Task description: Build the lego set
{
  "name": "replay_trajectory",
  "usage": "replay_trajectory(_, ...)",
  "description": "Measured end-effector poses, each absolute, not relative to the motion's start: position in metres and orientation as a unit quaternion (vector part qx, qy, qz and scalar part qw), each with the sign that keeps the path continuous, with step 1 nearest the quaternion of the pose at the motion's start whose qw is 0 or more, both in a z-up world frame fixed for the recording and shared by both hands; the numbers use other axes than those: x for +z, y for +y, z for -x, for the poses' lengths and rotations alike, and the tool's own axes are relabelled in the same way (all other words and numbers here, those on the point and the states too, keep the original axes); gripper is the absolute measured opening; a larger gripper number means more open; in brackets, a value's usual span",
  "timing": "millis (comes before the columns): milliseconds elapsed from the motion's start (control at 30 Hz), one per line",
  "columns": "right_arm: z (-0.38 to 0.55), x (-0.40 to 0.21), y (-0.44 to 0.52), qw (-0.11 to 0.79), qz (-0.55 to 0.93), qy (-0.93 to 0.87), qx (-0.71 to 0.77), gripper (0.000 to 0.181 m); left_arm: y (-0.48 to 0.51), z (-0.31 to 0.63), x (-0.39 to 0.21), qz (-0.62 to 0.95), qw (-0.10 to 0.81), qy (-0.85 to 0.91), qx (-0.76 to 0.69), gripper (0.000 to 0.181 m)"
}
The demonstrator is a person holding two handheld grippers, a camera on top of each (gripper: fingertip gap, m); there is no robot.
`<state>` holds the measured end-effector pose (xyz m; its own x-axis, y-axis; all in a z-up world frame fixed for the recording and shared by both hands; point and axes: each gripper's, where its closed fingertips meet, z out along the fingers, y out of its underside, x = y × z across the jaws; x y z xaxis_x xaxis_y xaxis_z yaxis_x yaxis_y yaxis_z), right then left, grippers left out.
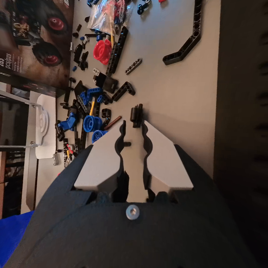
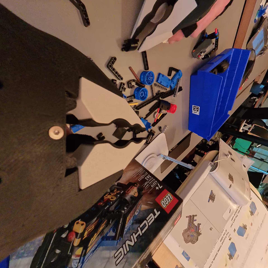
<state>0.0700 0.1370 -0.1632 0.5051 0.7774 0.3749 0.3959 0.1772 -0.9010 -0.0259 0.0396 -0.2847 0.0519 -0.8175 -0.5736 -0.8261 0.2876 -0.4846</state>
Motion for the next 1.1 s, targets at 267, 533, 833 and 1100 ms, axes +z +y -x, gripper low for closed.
replay_trajectory(267,-0.096,-0.15,0.132,0.611,0.633,-0.459,0.126,0.008,0.035,0.025,-0.285,0.605,0.405,0.685,-0.02,0.026)
replay_trajectory(533,-0.129,-0.141,0.115,0.593,0.659,-0.455,0.093,0.009,0.038,0.027,-0.282,0.617,0.407,0.673,-0.038,0.024)
replay_trajectory(833,-0.155,-0.152,0.101,0.558,0.682,-0.471,0.045,0.011,0.043,0.024,-0.274,0.618,0.43,0.656,-0.051,0.022)
replay_trajectory(1100,-0.18,-0.163,0.091,0.535,0.707,-0.46,0.042,0.012,0.045,0.023,-0.274,0.622,0.433,0.649,-0.065,0.023)
